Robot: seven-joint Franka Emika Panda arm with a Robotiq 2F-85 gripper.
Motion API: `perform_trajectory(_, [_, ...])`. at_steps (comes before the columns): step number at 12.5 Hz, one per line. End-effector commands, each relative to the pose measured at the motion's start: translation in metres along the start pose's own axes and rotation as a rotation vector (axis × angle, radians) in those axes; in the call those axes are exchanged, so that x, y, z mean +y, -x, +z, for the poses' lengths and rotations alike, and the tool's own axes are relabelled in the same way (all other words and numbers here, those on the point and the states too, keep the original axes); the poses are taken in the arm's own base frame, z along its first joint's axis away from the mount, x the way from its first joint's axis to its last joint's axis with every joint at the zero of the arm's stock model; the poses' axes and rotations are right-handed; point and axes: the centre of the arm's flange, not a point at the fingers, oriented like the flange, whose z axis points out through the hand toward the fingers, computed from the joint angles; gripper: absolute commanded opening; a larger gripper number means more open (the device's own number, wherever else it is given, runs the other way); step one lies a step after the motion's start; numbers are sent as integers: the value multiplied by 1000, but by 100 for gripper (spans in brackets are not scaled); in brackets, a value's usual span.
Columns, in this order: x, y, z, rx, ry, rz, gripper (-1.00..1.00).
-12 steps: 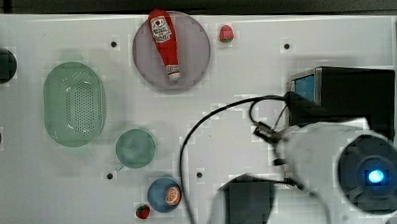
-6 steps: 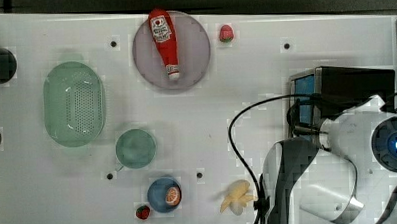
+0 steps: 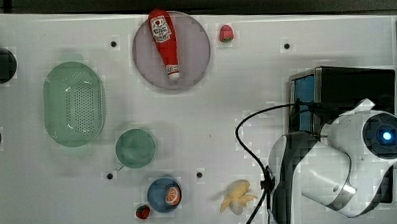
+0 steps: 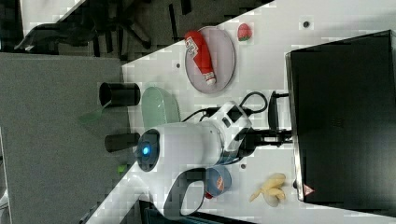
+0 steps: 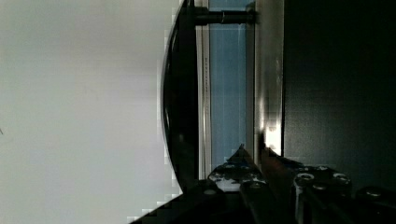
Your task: Flap open oven.
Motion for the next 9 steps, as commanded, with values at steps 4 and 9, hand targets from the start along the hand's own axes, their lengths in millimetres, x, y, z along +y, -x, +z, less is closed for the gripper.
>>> perform_trajectory(4, [-28, -20, 8, 23, 19, -107, -65])
perform_trajectory(9, [-54, -27, 9, -6, 108, -129, -65])
